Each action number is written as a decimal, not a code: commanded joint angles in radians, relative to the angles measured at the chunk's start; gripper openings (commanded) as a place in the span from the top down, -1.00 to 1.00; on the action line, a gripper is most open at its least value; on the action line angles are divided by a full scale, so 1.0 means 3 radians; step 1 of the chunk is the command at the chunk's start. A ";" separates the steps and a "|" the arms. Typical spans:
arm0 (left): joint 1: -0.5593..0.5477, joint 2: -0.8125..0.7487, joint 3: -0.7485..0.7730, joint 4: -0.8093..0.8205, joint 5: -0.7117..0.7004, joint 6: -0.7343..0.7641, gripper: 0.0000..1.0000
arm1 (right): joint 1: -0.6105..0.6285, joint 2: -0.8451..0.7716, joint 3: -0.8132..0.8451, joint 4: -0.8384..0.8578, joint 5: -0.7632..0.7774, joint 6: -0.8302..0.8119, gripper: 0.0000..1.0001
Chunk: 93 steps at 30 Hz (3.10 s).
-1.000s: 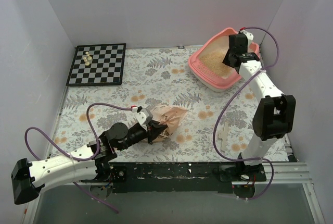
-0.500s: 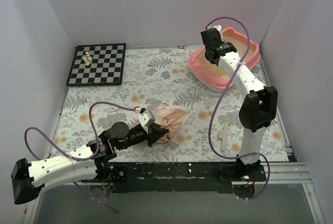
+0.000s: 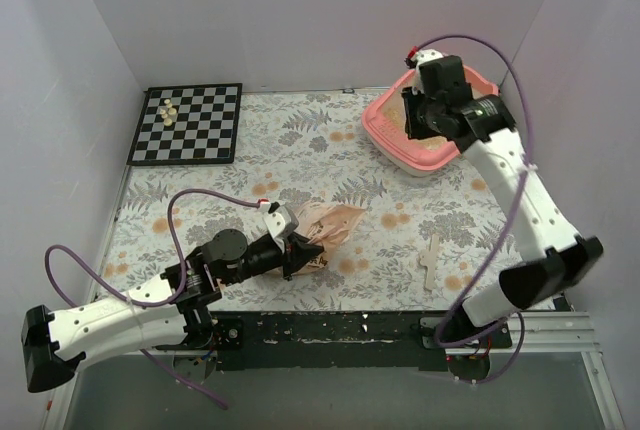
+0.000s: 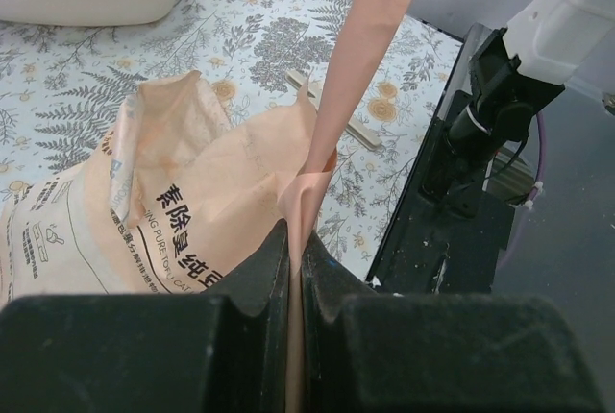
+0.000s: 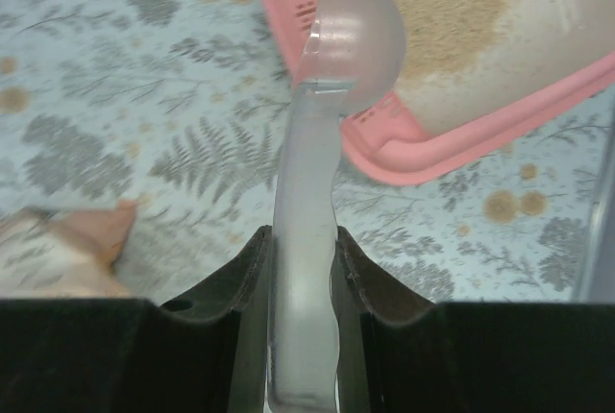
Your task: Fill the litter box with clean litter
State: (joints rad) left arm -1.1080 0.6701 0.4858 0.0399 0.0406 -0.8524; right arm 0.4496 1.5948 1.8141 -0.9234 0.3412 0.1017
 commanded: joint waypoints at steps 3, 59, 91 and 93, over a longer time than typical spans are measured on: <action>-0.0019 -0.0009 0.0273 0.0164 0.0212 0.0029 1.00 | -0.0016 -0.0994 -0.0524 -0.0291 -0.1688 0.0142 0.97; -0.0019 -0.0009 0.0493 -0.0440 0.0294 0.0561 1.00 | 0.0598 -0.0909 -0.1384 -0.0573 -0.2529 0.0034 0.97; -0.0014 0.0103 0.0288 -0.0552 -0.0048 0.0760 1.00 | 0.0526 0.1398 -0.1041 0.0158 -0.4818 -0.0896 0.97; -0.0019 0.0078 0.0283 -0.0598 -0.0084 0.0760 1.00 | 0.0526 0.1352 -0.1143 0.0311 -0.4936 -0.0891 0.97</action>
State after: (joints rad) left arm -1.1080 0.7071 0.5648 -0.1040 0.0414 -0.6418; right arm 0.5770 1.9827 1.4822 -0.9367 -1.0264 -0.1059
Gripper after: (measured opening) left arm 0.029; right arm 0.326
